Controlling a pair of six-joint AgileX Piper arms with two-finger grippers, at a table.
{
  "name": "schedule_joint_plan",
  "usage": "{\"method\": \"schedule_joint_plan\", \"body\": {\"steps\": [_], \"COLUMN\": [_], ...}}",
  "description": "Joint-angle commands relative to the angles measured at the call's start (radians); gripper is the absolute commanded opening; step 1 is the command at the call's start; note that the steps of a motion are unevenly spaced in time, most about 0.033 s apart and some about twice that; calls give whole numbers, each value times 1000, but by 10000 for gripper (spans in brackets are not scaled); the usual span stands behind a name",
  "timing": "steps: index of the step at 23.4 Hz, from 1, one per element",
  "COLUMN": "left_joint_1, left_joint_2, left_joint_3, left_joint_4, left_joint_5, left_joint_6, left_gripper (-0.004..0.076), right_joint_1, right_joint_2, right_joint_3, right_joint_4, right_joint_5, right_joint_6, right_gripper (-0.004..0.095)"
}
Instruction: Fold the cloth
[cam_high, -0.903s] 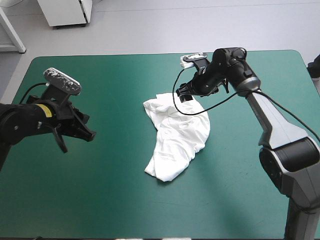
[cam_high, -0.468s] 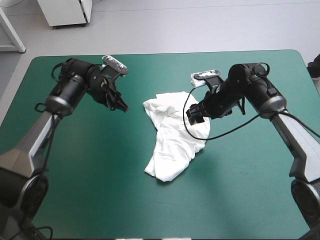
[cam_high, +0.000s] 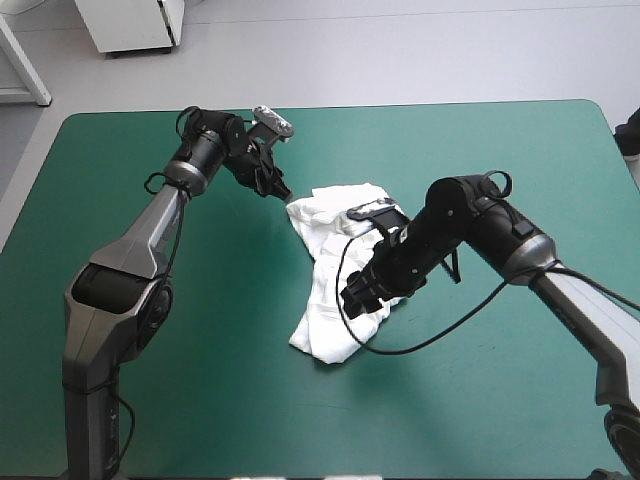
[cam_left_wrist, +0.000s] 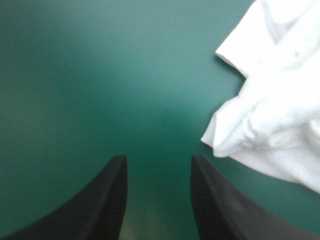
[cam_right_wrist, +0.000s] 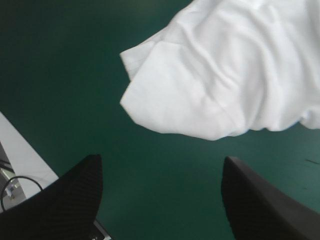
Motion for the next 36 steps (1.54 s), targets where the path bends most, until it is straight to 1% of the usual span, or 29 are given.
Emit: {"method": "schedule_joint_plan", "body": {"steps": [1, 9, 11, 12, 16, 22, 24, 27, 29, 30, 36], "left_joint_1": [0, 0, -2, -2, -2, -2, -2, -11, -21, -23, -44], "left_joint_2": [-20, 8, 8, 8, 23, 110, 124, 125, 125, 125, 125], "left_joint_3": [-35, -37, -37, -37, -37, -37, -37, -37, -37, -37, -37], "left_joint_4": [-61, -161, -167, -171, -238, -243, -253, -283, -297, -294, -293], "left_joint_5": [-33, -26, 6, 19, -4, -1, 3, 19, 22, 31, 84], "left_joint_6": [43, 99, 99, 101, 153, 147, 127, 127, 127, 127, 127], "left_gripper": [308, 308, 321, 341, 344, 344, 306, 145, 11, -24, -22], "right_joint_1": [47, 59, 59, 59, 59, 65, 67, 86, 109, 115, 171], "right_joint_2": [-46, -46, -46, -46, -46, -40, -40, -40, -29, -22, 31], "right_joint_3": [-21, -21, -21, -21, -21, -21, -19, 25, 87, 101, 120], "right_joint_4": [31, 31, 31, 31, 35, 59, 68, 50, 25, 19, -9], "right_joint_5": [12, 10, 10, 10, 10, 14, 14, 14, 6, -4, -45], "right_joint_6": [-20, -20, -20, -20, -20, -18, -18, -18, -18, -20, -50], "right_gripper": [631, 631, 630, 629, 629, 627, 627, 627, 625, 621, 604]}}
